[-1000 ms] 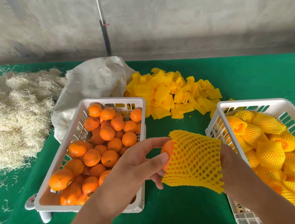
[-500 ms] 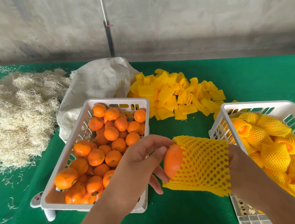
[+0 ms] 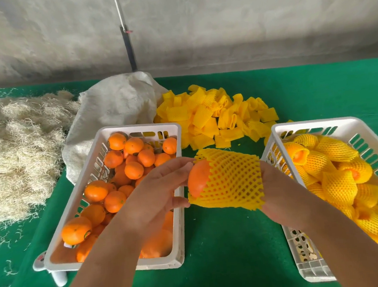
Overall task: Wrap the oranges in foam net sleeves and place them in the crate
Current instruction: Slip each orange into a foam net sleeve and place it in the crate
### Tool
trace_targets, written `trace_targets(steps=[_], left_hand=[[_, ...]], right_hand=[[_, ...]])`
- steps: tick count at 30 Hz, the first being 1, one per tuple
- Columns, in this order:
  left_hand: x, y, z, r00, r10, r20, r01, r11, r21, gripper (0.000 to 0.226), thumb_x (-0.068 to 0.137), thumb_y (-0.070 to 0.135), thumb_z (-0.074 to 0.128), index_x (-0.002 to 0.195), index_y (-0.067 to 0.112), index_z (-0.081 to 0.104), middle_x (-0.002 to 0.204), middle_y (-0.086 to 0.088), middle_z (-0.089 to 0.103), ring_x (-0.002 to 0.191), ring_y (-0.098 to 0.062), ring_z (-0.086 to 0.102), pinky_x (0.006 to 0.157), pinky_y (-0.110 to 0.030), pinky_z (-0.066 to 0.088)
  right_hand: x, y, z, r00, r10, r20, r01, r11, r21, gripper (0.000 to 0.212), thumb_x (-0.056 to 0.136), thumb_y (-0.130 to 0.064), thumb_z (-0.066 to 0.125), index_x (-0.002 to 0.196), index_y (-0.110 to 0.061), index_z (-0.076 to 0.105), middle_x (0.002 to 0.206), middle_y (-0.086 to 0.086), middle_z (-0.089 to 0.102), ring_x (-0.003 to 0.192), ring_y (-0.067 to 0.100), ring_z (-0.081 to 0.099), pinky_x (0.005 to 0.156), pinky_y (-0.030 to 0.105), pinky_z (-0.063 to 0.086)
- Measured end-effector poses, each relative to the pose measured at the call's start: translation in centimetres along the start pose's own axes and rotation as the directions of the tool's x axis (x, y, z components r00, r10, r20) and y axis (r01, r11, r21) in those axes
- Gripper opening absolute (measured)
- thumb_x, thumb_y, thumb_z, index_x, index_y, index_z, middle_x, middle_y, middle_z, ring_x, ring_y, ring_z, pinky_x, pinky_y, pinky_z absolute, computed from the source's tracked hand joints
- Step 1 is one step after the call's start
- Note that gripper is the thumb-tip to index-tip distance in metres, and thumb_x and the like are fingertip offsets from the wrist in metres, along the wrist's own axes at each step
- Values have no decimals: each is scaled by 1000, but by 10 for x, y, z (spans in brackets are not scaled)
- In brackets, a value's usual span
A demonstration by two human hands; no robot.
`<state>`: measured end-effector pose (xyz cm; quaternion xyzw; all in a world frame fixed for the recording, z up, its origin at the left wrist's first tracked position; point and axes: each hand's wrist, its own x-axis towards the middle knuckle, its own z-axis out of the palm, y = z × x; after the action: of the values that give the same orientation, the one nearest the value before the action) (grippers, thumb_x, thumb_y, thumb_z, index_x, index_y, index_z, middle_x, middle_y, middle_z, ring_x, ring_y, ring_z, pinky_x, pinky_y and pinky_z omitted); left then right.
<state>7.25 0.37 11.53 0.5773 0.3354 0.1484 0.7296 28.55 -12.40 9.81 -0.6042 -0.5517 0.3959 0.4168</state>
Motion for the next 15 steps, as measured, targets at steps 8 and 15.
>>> trace_targets(steps=[8,15], left_hand=[[9,-6,8,982,-20,-188,-7,990,-143,29,103,31,58,113,16,81,121,-25,74,121,-50,65,102,-63,55],[17,5,17,900,180,-397,-121,978,168,31,111,29,54,96,26,81,91,-10,80,89,-33,78,77,-42,66]], right_hand=[[14,0,-7,955,1,298,-229,642,732,50,111,-17,32,158,-1,40,160,25,44,150,46,38,122,61,32],[27,-19,1,964,102,247,-257,611,749,40,112,-45,48,144,-26,61,143,9,66,132,27,64,105,46,55]])
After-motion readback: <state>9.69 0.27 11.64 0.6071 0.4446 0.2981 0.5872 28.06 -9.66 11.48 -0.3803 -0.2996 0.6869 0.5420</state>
